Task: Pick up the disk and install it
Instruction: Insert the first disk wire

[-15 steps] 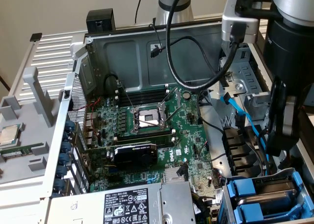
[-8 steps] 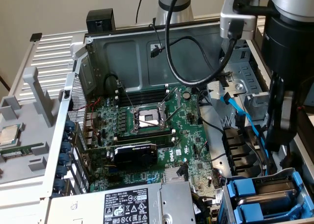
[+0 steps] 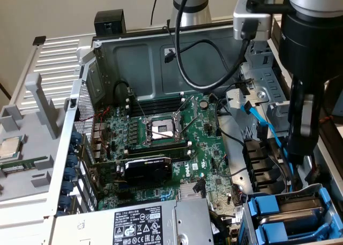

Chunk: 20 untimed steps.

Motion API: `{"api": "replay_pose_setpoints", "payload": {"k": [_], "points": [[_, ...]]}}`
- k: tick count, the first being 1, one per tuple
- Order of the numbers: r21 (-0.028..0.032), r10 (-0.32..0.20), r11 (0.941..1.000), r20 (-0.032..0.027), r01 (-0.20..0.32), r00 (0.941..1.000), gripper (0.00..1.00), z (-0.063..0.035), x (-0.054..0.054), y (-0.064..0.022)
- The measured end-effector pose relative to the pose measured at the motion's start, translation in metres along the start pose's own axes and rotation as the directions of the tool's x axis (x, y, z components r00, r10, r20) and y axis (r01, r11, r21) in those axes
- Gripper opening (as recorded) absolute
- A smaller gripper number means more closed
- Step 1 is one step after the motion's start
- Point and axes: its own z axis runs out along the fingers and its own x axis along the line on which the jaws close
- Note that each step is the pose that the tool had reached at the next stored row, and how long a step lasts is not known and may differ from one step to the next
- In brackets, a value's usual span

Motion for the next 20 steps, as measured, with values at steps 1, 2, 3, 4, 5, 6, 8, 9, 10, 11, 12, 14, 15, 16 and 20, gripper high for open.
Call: {"api": "replay_pose_setpoints", "payload": {"k": [1, 2, 3, 4, 5, 6, 8, 9, 10, 11, 12, 14, 15, 16, 20], "points": [[0.0070, -0.001, 1.0000, -0.0049, 0.001, 1.0000, 0.35, -0.0002, 0.000, 0.0011], [0.0144, -0.002, 0.9999, -0.0105, 0.002, 0.9999, 0.35, -0.0003, 0.000, 0.0023], [0.0224, -0.003, 0.9997, -0.0162, 0.003, 0.9999, 0.35, -0.0004, 0.000, 0.0033], [0.0311, -0.003, 0.9995, -0.0218, 0.004, 0.9998, 0.35, -0.0006, -0.001, 0.0043], [0.0390, -0.004, 0.9992, -0.0272, 0.005, 0.9996, 0.35, -0.0008, -0.001, 0.0053], [0.0462, -0.005, 0.9989, -0.0320, 0.006, 0.9995, 0.35, -0.0009, -0.002, 0.0064], [0.0610, -0.006, 0.9981, -0.0420, 0.008, 0.9991, 0.35, -0.0012, -0.003, 0.0085], [0.0679, -0.006, 0.9976, -0.0465, 0.009, 0.9989, 0.35, -0.0013, -0.003, 0.0095], [0.0755, -0.007, 0.9971, -0.0512, 0.010, 0.9987, 0.35, -0.0016, -0.004, 0.0106], [0.0825, -0.007, 0.9965, -0.0555, 0.011, 0.9984, 0.35, -0.0018, -0.005, 0.0116], [0.0893, -0.007, 0.9959, -0.0591, 0.012, 0.9982, 0.35, -0.0020, -0.005, 0.0126], [0.0999, -0.008, 0.9949, -0.0661, 0.014, 0.9978, 0.35, -0.0026, -0.007, 0.0149], [0.1047, -0.008, 0.9944, -0.0697, 0.015, 0.9975, 0.35, -0.0029, -0.007, 0.0159], [0.1091, -0.008, 0.9939, -0.0740, 0.016, 0.9972, 0.35, -0.0033, -0.007, 0.0169], [0.1314, -0.009, 0.9911, -0.0934, 0.022, 0.9956, 0.35, -0.0039, -0.006, 0.0204]]}}
